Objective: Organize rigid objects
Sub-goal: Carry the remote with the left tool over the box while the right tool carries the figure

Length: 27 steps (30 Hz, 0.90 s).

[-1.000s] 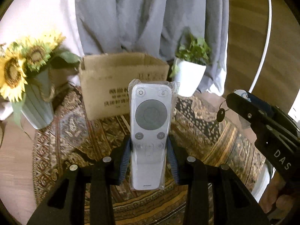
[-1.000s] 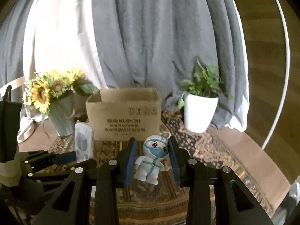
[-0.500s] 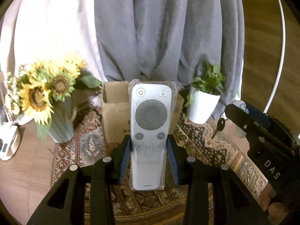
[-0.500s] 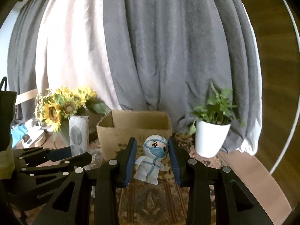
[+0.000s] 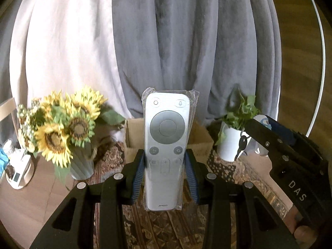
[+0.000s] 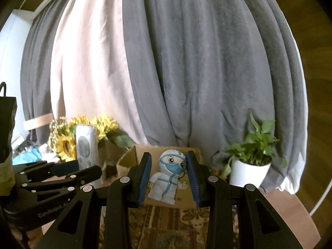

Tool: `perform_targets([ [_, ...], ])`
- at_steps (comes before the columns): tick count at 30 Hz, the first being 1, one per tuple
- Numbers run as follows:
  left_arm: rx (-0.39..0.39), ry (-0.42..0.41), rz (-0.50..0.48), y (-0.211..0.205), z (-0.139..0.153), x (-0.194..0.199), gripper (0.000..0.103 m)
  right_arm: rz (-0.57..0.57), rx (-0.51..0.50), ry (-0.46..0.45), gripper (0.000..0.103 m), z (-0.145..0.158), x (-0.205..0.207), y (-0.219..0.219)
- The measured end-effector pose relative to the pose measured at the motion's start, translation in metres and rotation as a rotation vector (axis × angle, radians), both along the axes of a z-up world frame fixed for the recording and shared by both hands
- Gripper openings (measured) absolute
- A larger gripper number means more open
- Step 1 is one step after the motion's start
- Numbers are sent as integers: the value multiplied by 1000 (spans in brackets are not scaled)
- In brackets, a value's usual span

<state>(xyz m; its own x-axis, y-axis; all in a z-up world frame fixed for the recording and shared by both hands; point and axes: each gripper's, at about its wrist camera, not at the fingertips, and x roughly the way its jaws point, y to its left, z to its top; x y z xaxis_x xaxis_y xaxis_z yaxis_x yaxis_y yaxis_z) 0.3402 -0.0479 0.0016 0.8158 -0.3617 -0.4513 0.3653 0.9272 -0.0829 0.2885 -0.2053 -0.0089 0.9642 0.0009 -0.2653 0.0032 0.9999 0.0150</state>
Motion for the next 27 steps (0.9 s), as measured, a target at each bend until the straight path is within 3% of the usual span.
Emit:
perform_targets([
  [8,43,-46,-17,-13,18,32,38,77,72,6,35,15,35,-14],
  [10,52,-51,-22,-16,20,42,38,86,84,9,30,18,45,-17],
  [12,49,-44,-31,-18,21,55,38,101,102,15,30,21,58,-21],
  [15,44,5,-30,-23,18,88,38,100,86,29,21,18,85,-22],
  [17,60,29,-35,-28,15,109,38,121,128,69,21,14,107,-28],
  [27,161,43,-103,-50,11,174,38,117,115,161,21,3,174,-37],
])
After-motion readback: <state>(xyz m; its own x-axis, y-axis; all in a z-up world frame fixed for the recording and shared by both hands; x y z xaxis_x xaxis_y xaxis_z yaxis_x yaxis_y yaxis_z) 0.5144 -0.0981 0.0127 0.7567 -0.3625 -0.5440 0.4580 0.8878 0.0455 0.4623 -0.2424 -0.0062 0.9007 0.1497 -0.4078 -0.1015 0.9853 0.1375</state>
